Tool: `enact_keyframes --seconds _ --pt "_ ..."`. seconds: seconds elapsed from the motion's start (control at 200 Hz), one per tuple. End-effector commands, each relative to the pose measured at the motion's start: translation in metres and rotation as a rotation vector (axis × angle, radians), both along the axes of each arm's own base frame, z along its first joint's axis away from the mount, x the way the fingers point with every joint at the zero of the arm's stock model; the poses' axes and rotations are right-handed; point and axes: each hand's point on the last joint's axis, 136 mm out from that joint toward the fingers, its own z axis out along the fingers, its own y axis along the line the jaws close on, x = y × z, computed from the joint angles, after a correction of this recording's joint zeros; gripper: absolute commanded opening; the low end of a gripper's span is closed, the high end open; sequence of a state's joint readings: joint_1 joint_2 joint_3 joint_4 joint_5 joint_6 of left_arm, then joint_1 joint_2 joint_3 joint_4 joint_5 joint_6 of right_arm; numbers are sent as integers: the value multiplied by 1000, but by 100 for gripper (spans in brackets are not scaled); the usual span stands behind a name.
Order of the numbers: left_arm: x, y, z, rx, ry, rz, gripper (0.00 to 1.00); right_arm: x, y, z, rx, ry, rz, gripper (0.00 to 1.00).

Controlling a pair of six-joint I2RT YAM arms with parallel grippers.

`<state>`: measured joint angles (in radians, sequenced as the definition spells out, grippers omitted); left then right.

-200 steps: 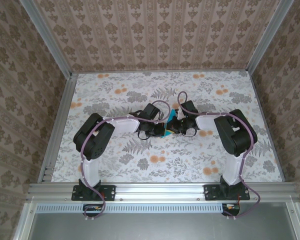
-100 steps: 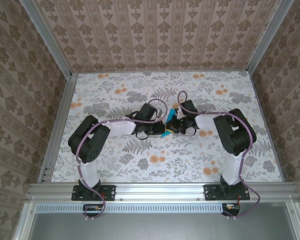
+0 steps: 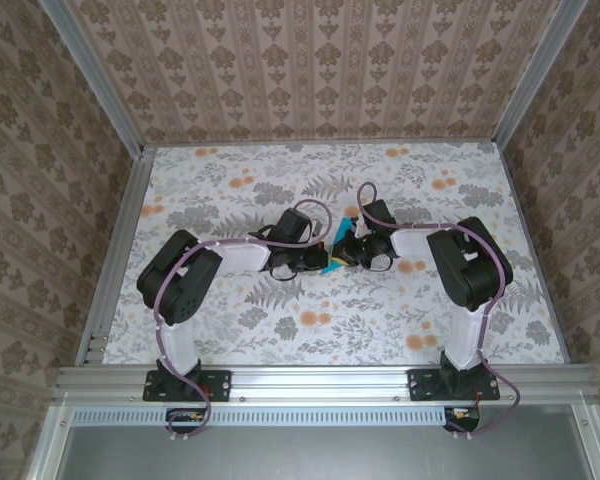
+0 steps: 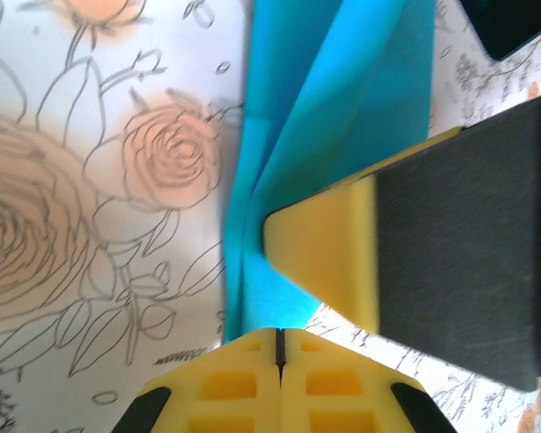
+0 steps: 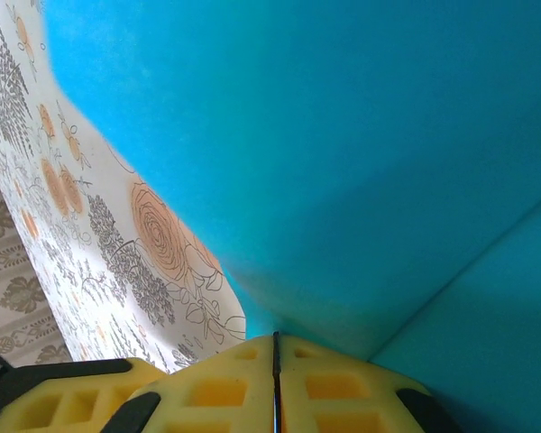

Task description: Fold a paper plane with a square sheet of paper (pick it up from the middle)

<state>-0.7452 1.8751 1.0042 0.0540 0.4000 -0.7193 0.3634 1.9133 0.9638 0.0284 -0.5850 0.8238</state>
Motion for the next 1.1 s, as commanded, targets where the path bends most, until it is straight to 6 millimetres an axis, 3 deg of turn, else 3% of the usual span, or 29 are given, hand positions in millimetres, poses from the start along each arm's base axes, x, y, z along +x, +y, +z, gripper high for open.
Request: enact_keyframes --seconds 0.0,0.405,0.595,0.75,1.095 --pt "-5 5 -12 8 37 13 1 -14 -14 -28 -42 98 -47 9" --pt "4 -5 -2 -38 4 6 3 -16 -13 -29 -32 106 -41 9" --pt "-1 -3 -18 -13 45 4 3 -15 -12 -27 -30 104 -36 9" --pt "-12 10 -35 52 92 12 3 -12 -14 -27 -41 100 -35 10" --pt "-31 32 -53 145 160 11 1 27 -49 -24 -53 48 -116 10"
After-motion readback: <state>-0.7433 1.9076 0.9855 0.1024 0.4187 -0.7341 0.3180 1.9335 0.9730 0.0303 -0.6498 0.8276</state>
